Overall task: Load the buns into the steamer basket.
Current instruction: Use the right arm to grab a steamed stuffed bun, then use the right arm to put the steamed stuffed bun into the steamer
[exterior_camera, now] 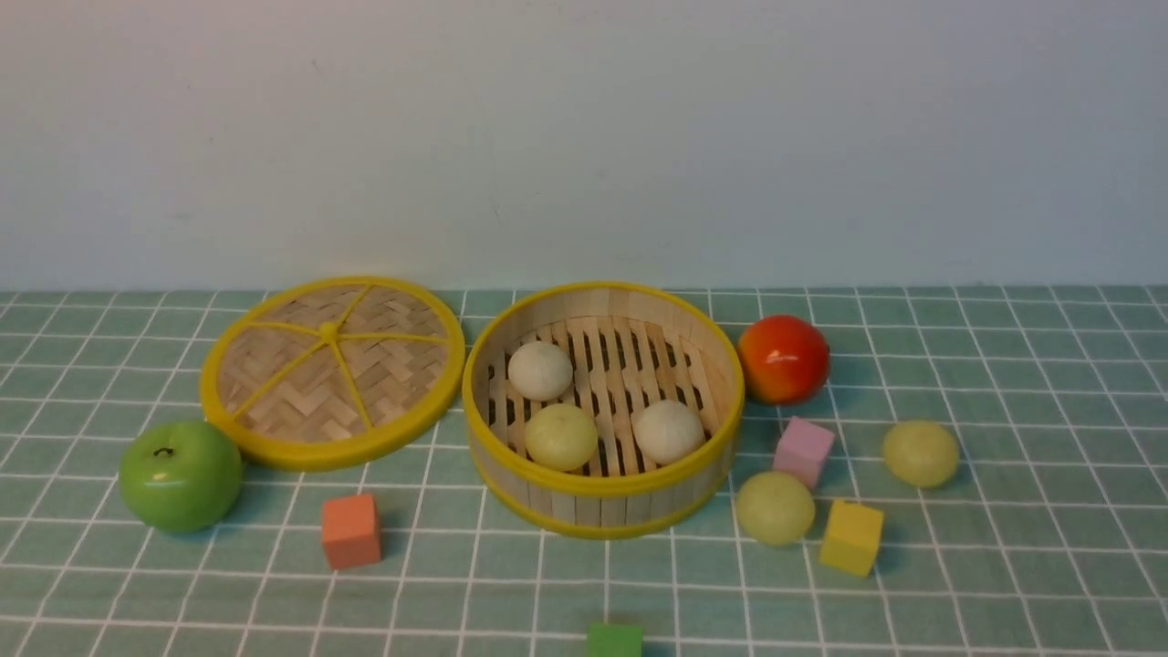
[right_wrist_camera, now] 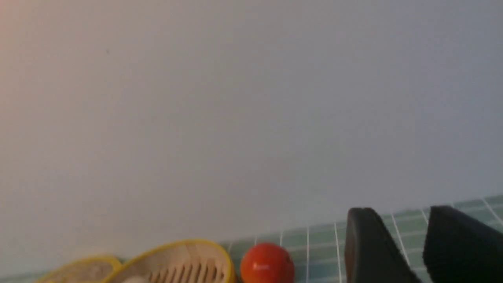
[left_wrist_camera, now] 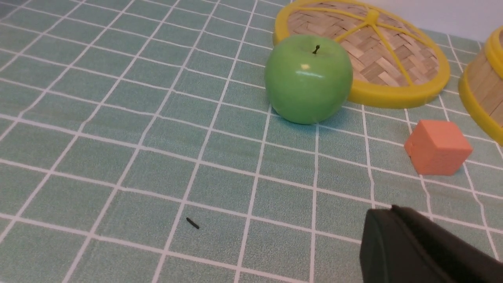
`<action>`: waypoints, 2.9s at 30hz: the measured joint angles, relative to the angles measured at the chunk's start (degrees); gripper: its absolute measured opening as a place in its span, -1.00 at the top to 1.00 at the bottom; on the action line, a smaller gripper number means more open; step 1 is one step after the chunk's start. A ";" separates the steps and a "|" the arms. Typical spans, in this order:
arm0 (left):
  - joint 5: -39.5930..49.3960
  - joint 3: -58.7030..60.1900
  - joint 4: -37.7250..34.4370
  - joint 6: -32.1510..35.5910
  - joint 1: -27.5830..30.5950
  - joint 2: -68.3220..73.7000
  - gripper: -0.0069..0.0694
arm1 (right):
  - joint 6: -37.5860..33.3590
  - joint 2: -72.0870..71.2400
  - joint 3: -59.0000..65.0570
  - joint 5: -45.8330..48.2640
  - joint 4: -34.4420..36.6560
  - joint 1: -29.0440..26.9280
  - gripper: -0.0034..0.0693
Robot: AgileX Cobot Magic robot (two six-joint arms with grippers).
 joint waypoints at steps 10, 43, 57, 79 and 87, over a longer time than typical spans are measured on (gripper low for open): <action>0.00 0.00 0.00 0.00 0.00 0.00 0.77 | -2.03 34.98 -8.67 10.88 -2.08 0.00 0.25; 0.04 0.00 0.00 0.00 0.00 0.00 0.77 | 8.96 95.11 -61.37 37.85 -11.89 3.99 0.25; 0.04 0.00 0.00 0.00 0.00 0.00 0.76 | 9.04 98.12 -61.37 38.13 -11.04 3.99 0.25; 0.04 0.00 0.00 0.00 0.00 0.00 0.72 | 6.50 94.15 -71.39 41.32 -6.87 5.02 0.89; 0.04 0.00 0.05 0.00 0.00 0.00 0.72 | -5.15 95.39 -79.37 33.67 7.62 12.88 0.89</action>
